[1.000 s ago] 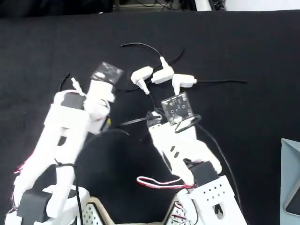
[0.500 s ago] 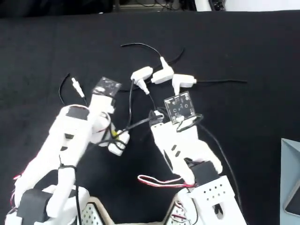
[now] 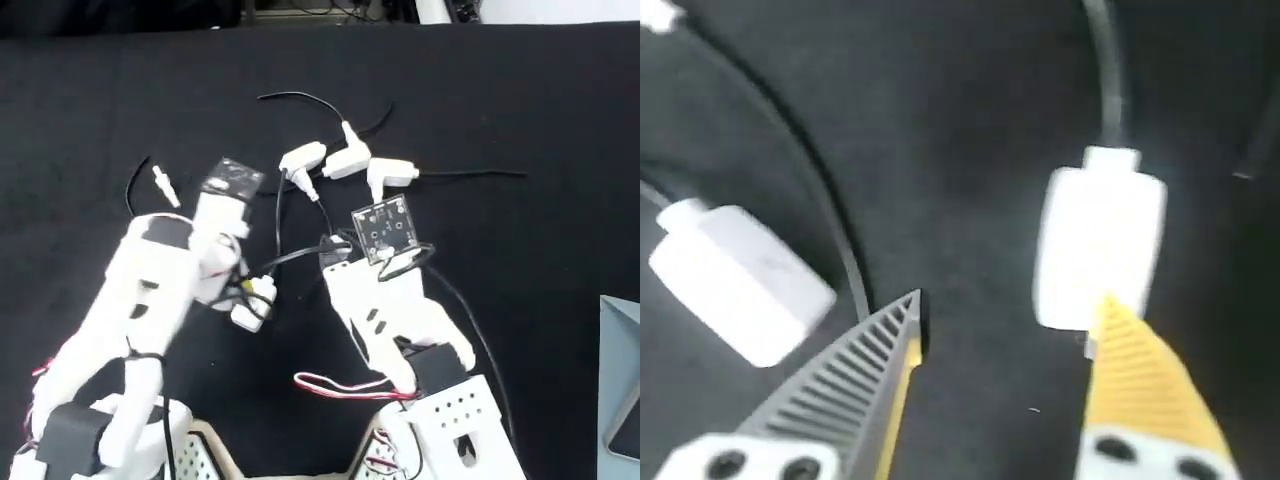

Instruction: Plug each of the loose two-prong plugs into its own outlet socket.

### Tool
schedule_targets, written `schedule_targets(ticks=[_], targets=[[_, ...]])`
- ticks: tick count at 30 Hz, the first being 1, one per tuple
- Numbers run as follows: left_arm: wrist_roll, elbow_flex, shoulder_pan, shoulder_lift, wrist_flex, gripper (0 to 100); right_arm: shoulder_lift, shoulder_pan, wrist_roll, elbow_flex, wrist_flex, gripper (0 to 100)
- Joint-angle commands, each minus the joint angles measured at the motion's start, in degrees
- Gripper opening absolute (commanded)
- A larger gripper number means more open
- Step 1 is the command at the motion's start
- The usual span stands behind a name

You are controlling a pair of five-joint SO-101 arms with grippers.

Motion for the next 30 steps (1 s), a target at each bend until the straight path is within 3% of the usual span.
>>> schedule_targets(ticks=[1,11,21,30], targets=[[3.96,-3.03,9.63,-0.35,1.32,24,-0.48,0.35,0.35,-2.95,0.26,1.1],[5.89,2.07,12.09,5.71,-7.56,26,-0.48,0.35,0.35,-2.95,0.26,1.1],[5.54,-5.93,8.31,22.95,-5.89,26,-0.48,0.35,0.35,-2.86,0.26,1.1],[2.73,-9.54,6.29,20.92,-1.41,21,-0.48,0.35,0.35,-2.77,0.26,1.1]])
